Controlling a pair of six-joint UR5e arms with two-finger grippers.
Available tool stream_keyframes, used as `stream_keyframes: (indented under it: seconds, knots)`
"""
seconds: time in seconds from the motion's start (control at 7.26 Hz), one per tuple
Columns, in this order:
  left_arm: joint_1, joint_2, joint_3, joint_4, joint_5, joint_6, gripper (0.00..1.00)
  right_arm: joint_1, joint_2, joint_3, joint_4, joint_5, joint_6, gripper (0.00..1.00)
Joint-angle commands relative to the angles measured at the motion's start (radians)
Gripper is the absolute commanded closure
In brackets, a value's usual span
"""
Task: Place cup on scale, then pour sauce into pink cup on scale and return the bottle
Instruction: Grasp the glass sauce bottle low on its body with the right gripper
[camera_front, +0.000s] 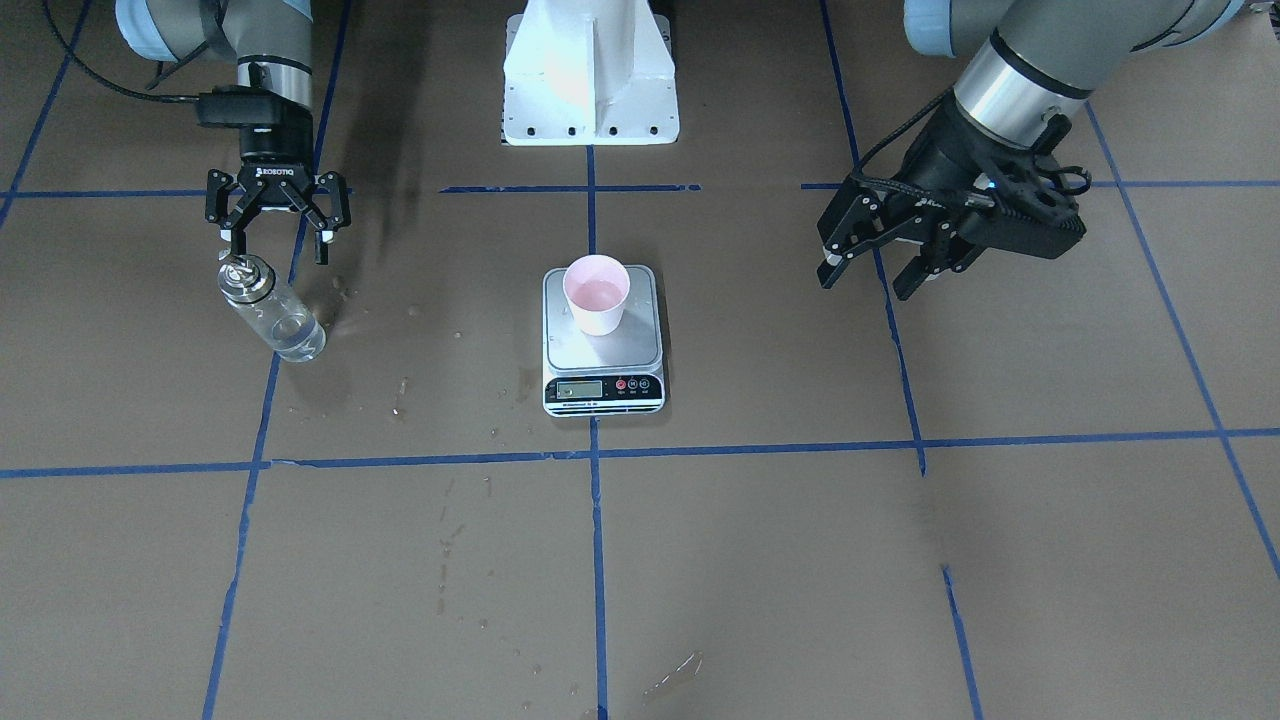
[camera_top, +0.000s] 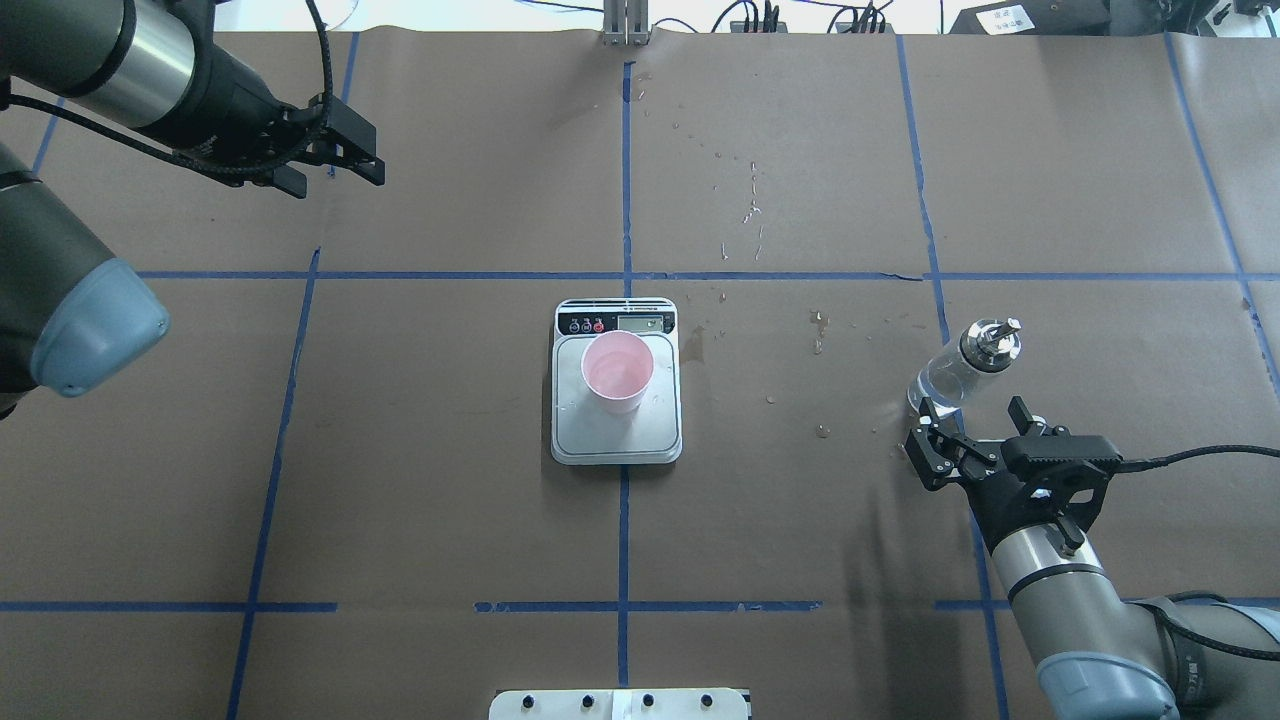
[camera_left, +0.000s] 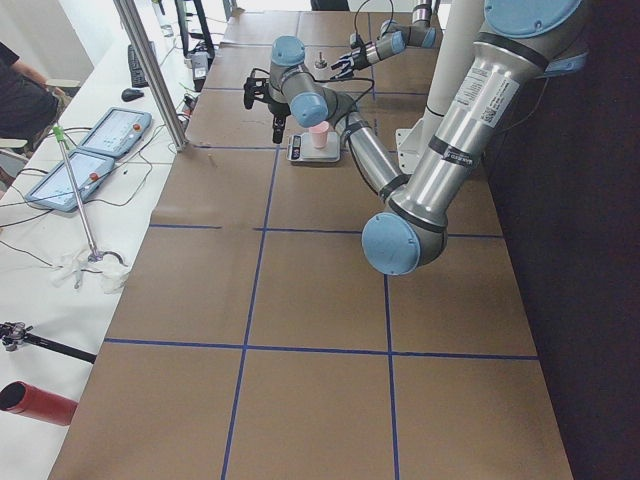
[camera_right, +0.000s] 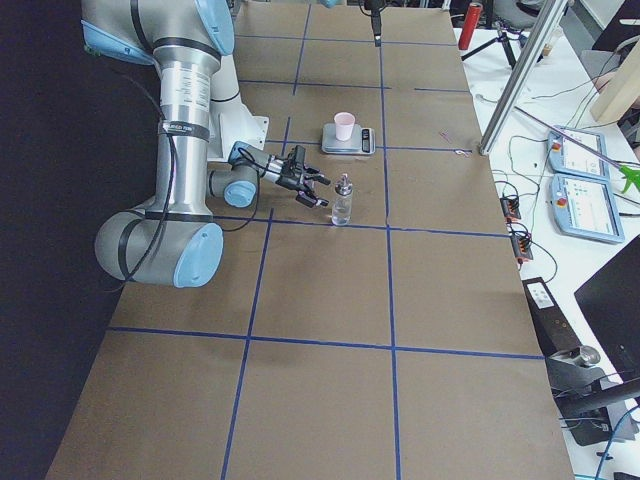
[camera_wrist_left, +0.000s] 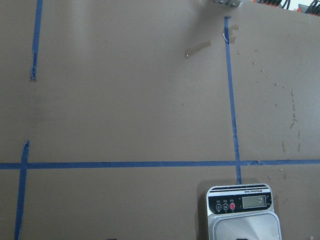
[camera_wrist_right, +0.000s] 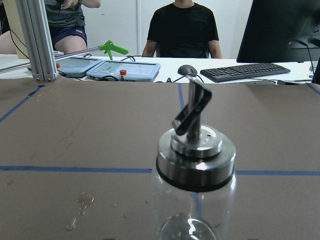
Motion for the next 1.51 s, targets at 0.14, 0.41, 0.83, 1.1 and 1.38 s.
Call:
stream_keyframes:
  seconds: [0.14, 0.41, 0.83, 1.1, 1.38]
  knots:
    - [0.000, 0.001, 0.000, 0.000, 0.001, 0.000, 0.16, -0.003, 0.011, -0.048, 0.001, 0.003, -0.005, 0.01]
    - [0.000, 0.001, 0.000, 0.000, 0.001, 0.000, 0.16, 0.014, 0.024, -0.057, 0.001, 0.006, -0.047, 0.01]
    - [0.000, 0.000, -0.006, 0.000, -0.001, -0.006, 0.16, 0.042, 0.025, -0.071, 0.012, 0.018, -0.050, 0.01]
    - [0.000, 0.001, -0.011, 0.002, -0.001, -0.008, 0.16, 0.059, 0.048, -0.112, 0.112, 0.030, -0.129, 0.01]
    - [-0.001, 0.001, -0.012, 0.002, -0.001, -0.011, 0.16, 0.071, 0.080, -0.164, 0.189, 0.053, -0.174, 0.01]
